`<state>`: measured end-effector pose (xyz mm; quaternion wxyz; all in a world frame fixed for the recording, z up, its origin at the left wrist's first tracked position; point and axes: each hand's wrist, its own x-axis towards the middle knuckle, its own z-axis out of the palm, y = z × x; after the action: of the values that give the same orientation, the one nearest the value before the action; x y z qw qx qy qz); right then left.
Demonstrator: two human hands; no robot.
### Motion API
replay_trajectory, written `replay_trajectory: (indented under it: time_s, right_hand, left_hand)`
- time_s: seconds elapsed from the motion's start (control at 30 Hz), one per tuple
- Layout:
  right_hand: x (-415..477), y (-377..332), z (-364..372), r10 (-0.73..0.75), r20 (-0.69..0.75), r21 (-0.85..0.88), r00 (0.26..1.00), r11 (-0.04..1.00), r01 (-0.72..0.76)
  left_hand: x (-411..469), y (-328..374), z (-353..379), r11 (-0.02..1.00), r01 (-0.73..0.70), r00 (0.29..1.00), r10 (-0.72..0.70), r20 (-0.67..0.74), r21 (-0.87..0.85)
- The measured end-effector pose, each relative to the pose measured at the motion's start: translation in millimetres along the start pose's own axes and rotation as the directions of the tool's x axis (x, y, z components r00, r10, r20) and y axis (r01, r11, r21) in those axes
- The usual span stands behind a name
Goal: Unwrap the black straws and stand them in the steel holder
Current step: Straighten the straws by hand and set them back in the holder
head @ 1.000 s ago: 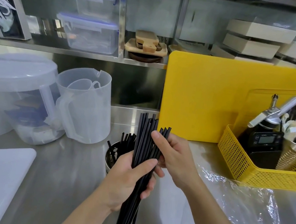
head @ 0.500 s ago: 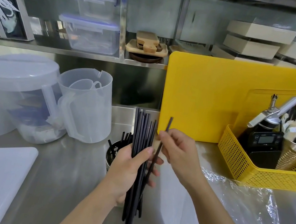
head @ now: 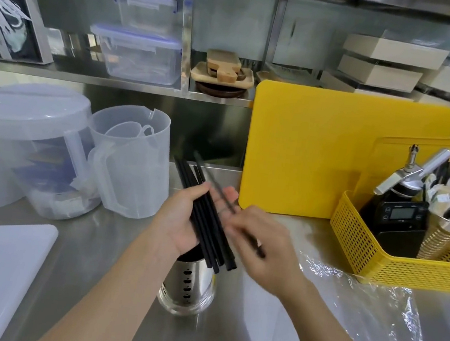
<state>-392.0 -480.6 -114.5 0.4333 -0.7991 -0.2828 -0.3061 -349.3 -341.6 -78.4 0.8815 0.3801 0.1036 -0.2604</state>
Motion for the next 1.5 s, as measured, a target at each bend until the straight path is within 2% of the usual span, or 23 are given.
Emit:
replay_trajectory:
  time_s: [0.07, 0.23, 0.37, 0.4, 0.47, 0.5, 0.53, 0.6, 0.63, 0.7, 0.8, 0.97, 1.17, 1.23, 1.3, 1.4, 1.43, 1.5]
  right_hand:
    - [-9, 6, 5, -0.022, 0.06, -0.094, 0.998, 0.995, 0.027]
    - [-18, 12, 10, -0.075, 0.05, -0.149, 0.996, 0.985, 0.082]
    - [-20, 16, 2, 0.027, 0.174, -0.073, 0.984, 0.997, -0.015]
    - [-22, 17, 1, 0.063, 0.128, -0.055, 0.99, 0.997, -0.056]
    - [-20, 16, 1, 0.206, -0.083, 0.014, 0.975, 0.979, -0.205]
    - [-14, 12, 2, 0.33, -0.18, 0.114, 0.926, 0.943, -0.314]
    - [-5, 8, 1, 0.462, -0.219, 0.249, 0.859, 0.878, -0.409]
    - [13, -2, -2, 0.635, -0.097, 0.474, 0.767, 0.707, -0.525]
    - [20, -6, -4, 0.658, 0.007, 0.541, 0.753, 0.63, -0.556]
    - [31, -16, -8, 0.657, 0.136, 0.574, 0.741, 0.558, -0.6]
    - [34, -20, -9, 0.702, 0.186, 0.544, 0.687, 0.509, -0.667]
    - [30, -20, -8, 0.73, 0.217, 0.579, 0.648, 0.439, -0.687]
    - [29, -24, -7, 0.733, 0.197, 0.564, 0.651, 0.458, -0.687]
    - [29, -24, -4, 0.754, 0.14, 0.58, 0.642, 0.463, -0.67]
    - [31, -20, -3, 0.771, 0.016, 0.594, 0.636, 0.504, -0.626]
    - [35, -18, -3, 0.725, -0.073, 0.542, 0.685, 0.606, -0.582]
    - [35, -17, -2, 0.716, -0.081, 0.566, 0.693, 0.605, -0.559]
    - [37, -15, -7, 0.742, -0.161, 0.691, 0.651, 0.556, -0.462]
  left_hand:
    - [2, 4, 0, 1.0, -0.018, 0.999, 0.018, 0.033, 0.025]
    - [4, -2, -10, 0.989, -0.147, 0.982, 0.147, 0.115, -0.009]
    - [4, 3, -11, 0.957, -0.29, 0.945, 0.281, 0.169, 0.031]
    - [3, 6, -11, 0.952, -0.305, 0.937, 0.296, 0.185, 0.018]
    - [1, 5, -10, 0.949, -0.315, 0.928, 0.301, 0.218, 0.031]
    - [0, 3, -8, 0.948, -0.312, 0.928, 0.289, 0.237, 0.066]
    - [-1, -2, -7, 0.944, -0.308, 0.926, 0.271, 0.262, 0.113]
    - [-2, -14, -3, 0.919, -0.316, 0.919, 0.236, 0.315, 0.237]
    - [-3, -19, -1, 0.9, -0.322, 0.916, 0.216, 0.339, 0.295]
    - [-4, -27, 2, 0.875, -0.317, 0.912, 0.176, 0.371, 0.365]
    - [-7, -31, 3, 0.859, -0.313, 0.911, 0.152, 0.382, 0.406]
    - [-12, -32, -1, 0.868, -0.283, 0.922, 0.129, 0.364, 0.408]
    - [-14, -29, -6, 0.874, -0.258, 0.921, 0.093, 0.379, 0.412]
    - [-15, -29, -6, 0.876, -0.248, 0.923, 0.084, 0.376, 0.413]
    - [-17, -31, -8, 0.874, -0.225, 0.937, 0.074, 0.341, 0.431]
    - [-16, -34, -11, 0.873, -0.177, 0.962, 0.057, 0.265, 0.455]
    - [-16, -34, -11, 0.878, -0.163, 0.969, 0.057, 0.241, 0.449]
    - [-14, -32, -13, 0.901, -0.132, 0.983, 0.064, 0.175, 0.414]
